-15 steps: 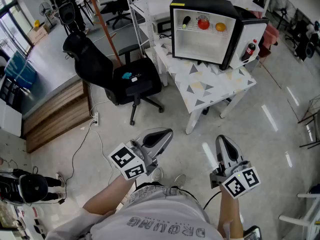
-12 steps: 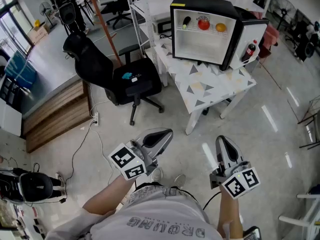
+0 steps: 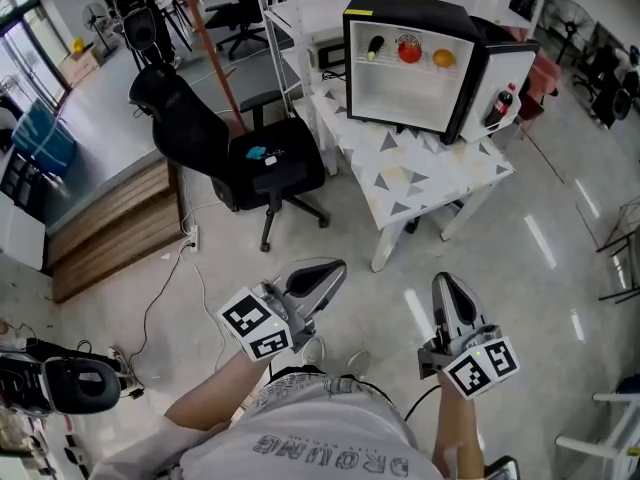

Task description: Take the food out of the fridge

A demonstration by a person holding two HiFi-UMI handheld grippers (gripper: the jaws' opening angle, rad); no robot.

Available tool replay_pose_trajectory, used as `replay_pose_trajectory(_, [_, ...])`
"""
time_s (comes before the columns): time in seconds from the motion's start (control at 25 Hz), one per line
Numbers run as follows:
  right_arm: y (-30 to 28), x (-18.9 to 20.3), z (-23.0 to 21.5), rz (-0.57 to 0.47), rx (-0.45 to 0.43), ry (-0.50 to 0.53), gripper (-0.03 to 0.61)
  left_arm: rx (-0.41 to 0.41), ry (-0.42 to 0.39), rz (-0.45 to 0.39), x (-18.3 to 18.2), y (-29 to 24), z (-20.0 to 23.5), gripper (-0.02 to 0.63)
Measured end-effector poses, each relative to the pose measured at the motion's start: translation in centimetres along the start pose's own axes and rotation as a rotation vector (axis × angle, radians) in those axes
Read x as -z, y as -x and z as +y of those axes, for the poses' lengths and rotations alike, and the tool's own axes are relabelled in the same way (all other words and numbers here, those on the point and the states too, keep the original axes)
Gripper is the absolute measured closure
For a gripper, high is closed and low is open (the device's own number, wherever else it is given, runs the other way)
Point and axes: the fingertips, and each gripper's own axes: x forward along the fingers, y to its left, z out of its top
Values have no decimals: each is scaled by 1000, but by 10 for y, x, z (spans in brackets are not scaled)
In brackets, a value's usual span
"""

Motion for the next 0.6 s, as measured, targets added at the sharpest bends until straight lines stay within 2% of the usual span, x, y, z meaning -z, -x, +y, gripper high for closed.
replay_pose_trajectory(0.6, [12, -3, -14, 7, -16, -23, 586, -26, -3, -10, 5, -9, -13, 607])
